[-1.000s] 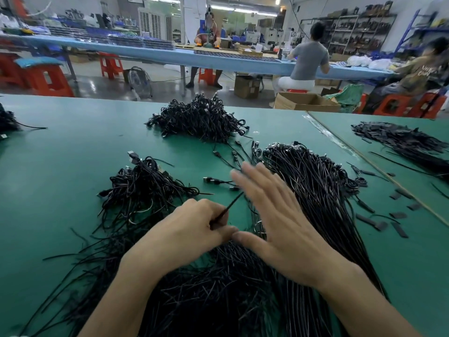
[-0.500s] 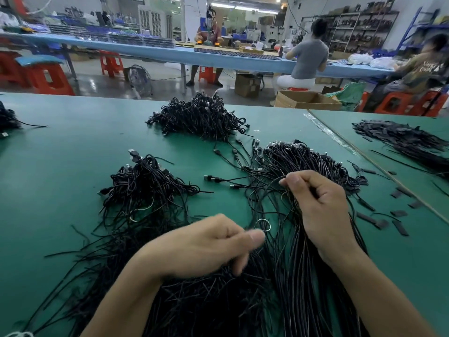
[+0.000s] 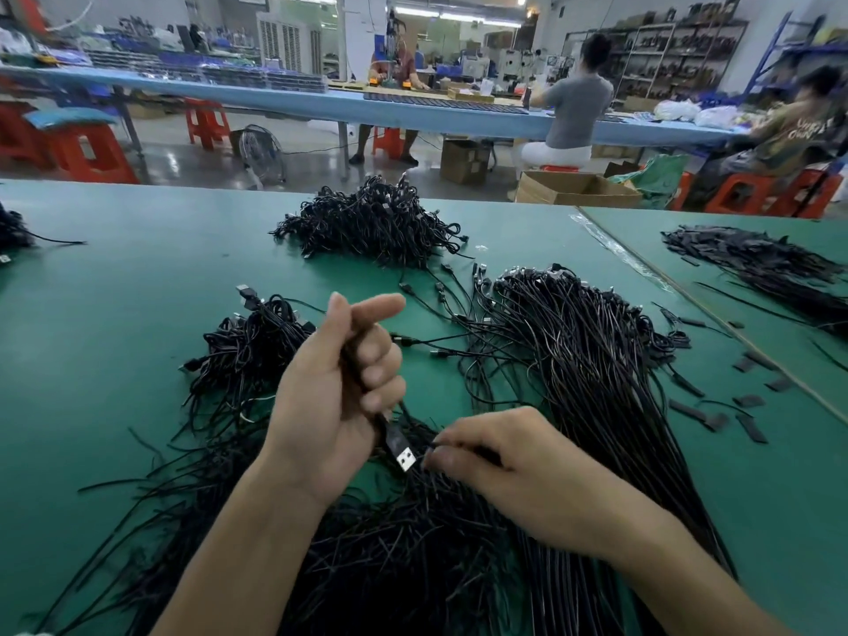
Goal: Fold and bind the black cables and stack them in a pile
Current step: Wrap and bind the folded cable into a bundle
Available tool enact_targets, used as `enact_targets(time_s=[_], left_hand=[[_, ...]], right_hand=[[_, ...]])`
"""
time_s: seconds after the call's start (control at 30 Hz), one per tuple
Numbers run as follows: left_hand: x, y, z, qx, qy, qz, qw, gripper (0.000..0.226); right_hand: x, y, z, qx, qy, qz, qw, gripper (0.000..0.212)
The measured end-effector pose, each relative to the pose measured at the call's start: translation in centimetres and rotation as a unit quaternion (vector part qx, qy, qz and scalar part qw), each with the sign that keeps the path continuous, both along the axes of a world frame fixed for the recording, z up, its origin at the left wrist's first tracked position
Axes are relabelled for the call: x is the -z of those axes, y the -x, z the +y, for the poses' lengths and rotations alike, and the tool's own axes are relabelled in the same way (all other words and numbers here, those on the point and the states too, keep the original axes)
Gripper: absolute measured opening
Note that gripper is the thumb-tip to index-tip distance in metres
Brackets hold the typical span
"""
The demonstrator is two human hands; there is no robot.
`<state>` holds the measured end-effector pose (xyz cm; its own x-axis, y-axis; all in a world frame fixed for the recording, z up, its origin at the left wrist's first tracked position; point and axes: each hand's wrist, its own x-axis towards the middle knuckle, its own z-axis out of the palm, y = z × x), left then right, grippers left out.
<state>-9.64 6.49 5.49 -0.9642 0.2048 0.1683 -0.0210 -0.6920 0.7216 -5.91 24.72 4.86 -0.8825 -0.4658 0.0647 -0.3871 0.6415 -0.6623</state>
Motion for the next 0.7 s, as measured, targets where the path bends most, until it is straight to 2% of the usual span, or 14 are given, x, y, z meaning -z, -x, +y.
enact_targets(time_s=[0.07, 0.13, 0.2, 0.27, 0.37, 0.47, 0.57, 0.63, 0.7], left_hand=[[0.9, 0.1, 0.6, -0.053, 0.089, 0.05, 0.993, 0.046], [1.6, -0.1, 1.3, -0.097, 0.262, 0.131, 0.951, 0.046], [1.9, -0.5, 1.7, -0.072, 0.41, 0.185, 0.89, 0.047], [1.7, -0.9, 1.9, -0.005, 0.447, 0.164, 0.879, 0.059], [1.0, -1.7, 1.6, 0.09, 0.431, 0.105, 0.892, 0.069], [0.1, -2.2, 0.8, 0.193, 0.33, 0.085, 0.92, 0.067], [-0.6, -2.2, 0.2, 0.234, 0.162, 0.062, 0.957, 0.055], [-0.8, -2.0, 0.2, 0.186, 0.077, 0.041, 0.979, 0.051], [-0.6, -1.6, 0.4, 0.102, 0.035, 0.024, 0.994, 0.049]], right_hand=[[-0.5, -0.4, -0.6, -0.03, -0.037, 0.044, 0.998, 0.028], [-1.1, -0.5, -0.7, -0.015, -0.022, 0.09, 0.996, 0.027], [-1.7, -0.3, -0.4, 0.022, 0.022, 0.117, 0.993, 0.022], [-2.2, 0.1, 0.3, 0.064, 0.061, 0.139, 0.986, 0.015], [-3.0, 0.9, 1.2, 0.116, 0.161, 0.142, 0.97, 0.02], [-3.1, 1.6, 1.3, 0.118, 0.266, 0.091, 0.952, 0.026], [-1.9, 1.8, 0.4, 0.09, 0.229, 0.017, 0.969, 0.026], [-1.0, 1.5, -0.6, 0.056, 0.175, -0.005, 0.983, 0.026], [-0.3, 1.0, -1.2, 0.033, 0.112, -0.008, 0.993, 0.033]])
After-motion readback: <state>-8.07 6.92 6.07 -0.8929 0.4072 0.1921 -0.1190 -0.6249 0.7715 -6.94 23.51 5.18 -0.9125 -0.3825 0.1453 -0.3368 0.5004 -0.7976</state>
